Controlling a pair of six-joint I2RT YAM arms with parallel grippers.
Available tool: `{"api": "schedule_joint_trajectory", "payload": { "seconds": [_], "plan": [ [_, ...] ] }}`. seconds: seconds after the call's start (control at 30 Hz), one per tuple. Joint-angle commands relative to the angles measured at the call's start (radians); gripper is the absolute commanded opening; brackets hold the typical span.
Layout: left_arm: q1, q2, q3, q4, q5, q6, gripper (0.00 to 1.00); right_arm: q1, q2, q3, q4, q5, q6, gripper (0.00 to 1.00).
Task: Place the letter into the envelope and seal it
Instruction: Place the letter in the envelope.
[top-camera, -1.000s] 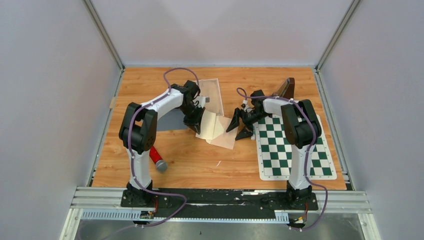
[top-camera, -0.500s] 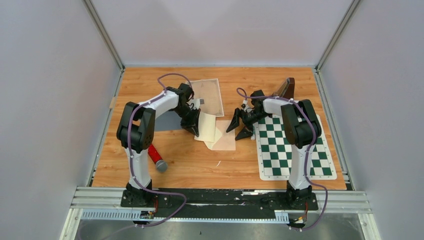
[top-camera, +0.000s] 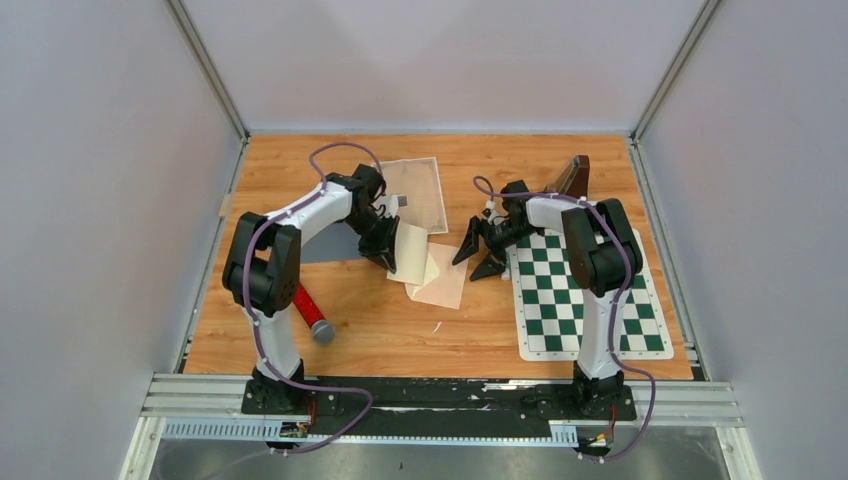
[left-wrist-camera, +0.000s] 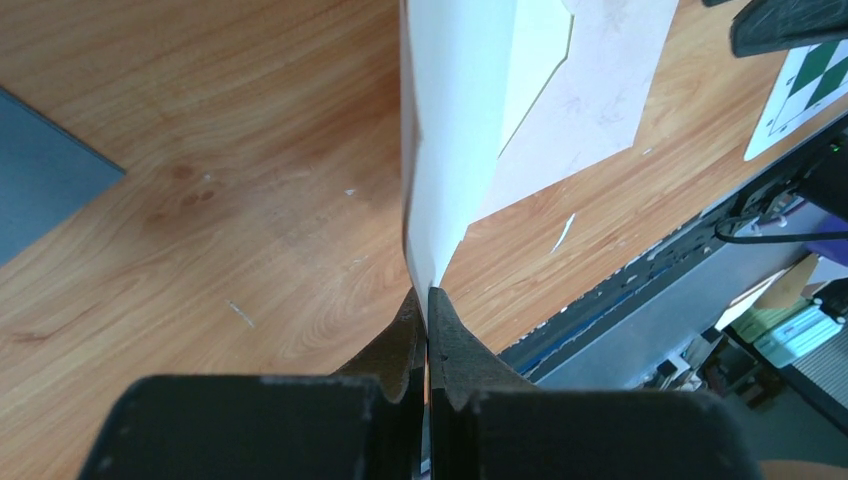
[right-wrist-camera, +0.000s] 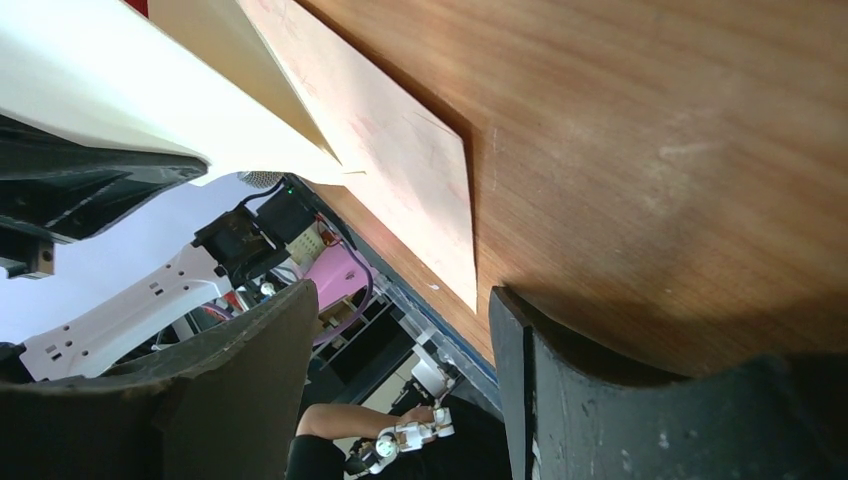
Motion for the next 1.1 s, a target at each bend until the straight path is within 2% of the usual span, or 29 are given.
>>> {"api": "schedule_joint_trajectory", "payload": {
  "seconds": [0.0, 0.37, 0.53, 0.7, 1.07],
  "plan": [
    [-0.022, -0.026, -0.025, 0.021, -0.014, 0.008, 0.00, 0.008, 0.062, -0.035, 0.058, 0.113, 0.003, 0.65],
    [-0.042, -0.007, -0.054, 0.006, 0.032, 0.015, 0.00, 0.009, 0.097, -0.078, 0.108, 0.058, 0.094, 0.64],
    [-0.042, 0.012, -0.081, 0.039, 0.054, -0.028, 0.00, 0.010, 0.109, -0.086, 0.123, 0.041, 0.118, 0.62],
    [-0.035, 0.043, -0.095, 0.078, 0.086, -0.080, 0.00, 0.009, 0.111, -0.105, 0.134, 0.031, 0.130, 0.54],
    [0.033, 0.070, -0.146, 0.156, 0.172, -0.135, 0.00, 0.002, 0.080, -0.106, 0.146, -0.026, 0.095, 0.44]
  ]
}}
